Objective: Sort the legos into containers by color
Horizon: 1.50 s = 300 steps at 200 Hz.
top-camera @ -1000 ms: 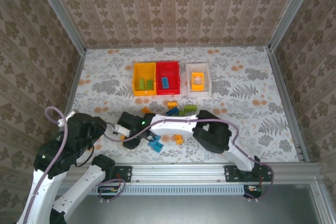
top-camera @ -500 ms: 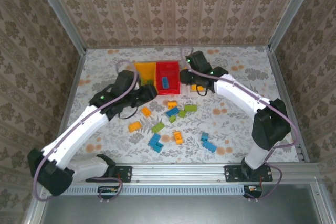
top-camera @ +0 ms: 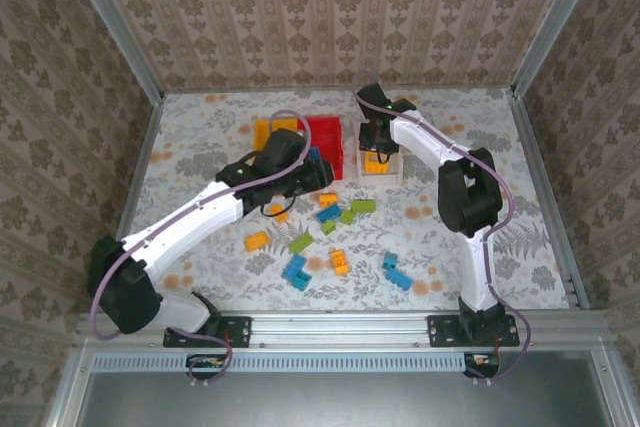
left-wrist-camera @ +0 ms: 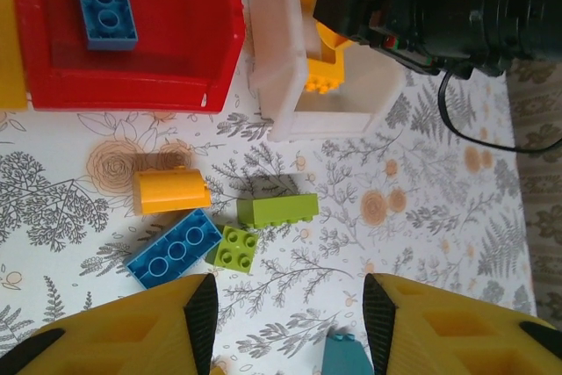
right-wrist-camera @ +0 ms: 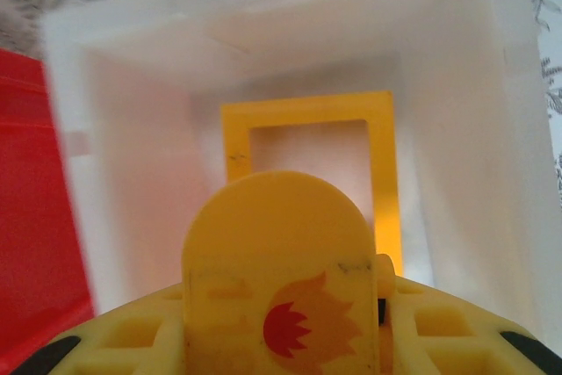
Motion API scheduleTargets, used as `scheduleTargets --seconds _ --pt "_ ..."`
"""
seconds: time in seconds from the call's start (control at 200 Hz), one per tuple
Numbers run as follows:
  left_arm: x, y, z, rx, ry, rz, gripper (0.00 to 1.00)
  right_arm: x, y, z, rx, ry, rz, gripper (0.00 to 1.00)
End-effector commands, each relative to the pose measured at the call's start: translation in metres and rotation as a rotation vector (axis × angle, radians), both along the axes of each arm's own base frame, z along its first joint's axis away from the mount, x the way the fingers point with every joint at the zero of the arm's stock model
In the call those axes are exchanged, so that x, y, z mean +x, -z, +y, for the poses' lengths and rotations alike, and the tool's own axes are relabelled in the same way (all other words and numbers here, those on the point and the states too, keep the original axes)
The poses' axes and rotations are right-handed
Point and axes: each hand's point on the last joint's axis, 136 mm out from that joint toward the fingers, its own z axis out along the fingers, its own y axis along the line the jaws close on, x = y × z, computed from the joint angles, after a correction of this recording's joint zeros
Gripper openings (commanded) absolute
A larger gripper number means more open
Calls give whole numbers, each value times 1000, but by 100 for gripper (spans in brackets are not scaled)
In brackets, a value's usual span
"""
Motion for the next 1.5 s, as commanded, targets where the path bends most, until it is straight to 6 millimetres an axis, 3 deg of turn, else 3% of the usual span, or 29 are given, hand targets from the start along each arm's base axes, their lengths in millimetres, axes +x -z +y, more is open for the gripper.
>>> scheduleTargets --seconds 0.0,0.16,0.345,0.635,0.775,0.86,1.045,1.185,1.285,1.495 --pt "6 2 -7 40 22 -38 50 -2 0 -13 -29 43 32 44" --pt "3 26 -2 129 42 -11 49 -1 -12 -9 -7 22 2 55" --pt "-2 49 8 218 60 7 49 -4 -50 -1 33 -6 -74 61" --pt "-7 78 14 352 153 16 48 -32 -121 7 141 -36 -224 51" --pt "-12 85 23 466 277 -1 48 -68 -142 12 220 -108 -302 51" --pt "-27 86 30 487 359 18 48 -97 -148 24 292 -198 -341 53" --pt "-71 107 53 545 480 84 52 -172 -142 60 405 -420 -330 63" --pt "-74 127 66 662 521 95 55 -219 -141 90 553 -542 -312 71" --pt "-68 140 66 711 550 104 57 -239 -142 96 625 -549 -311 72" --pt "-70 160 61 753 650 182 58 -259 -134 81 635 -480 -312 73"
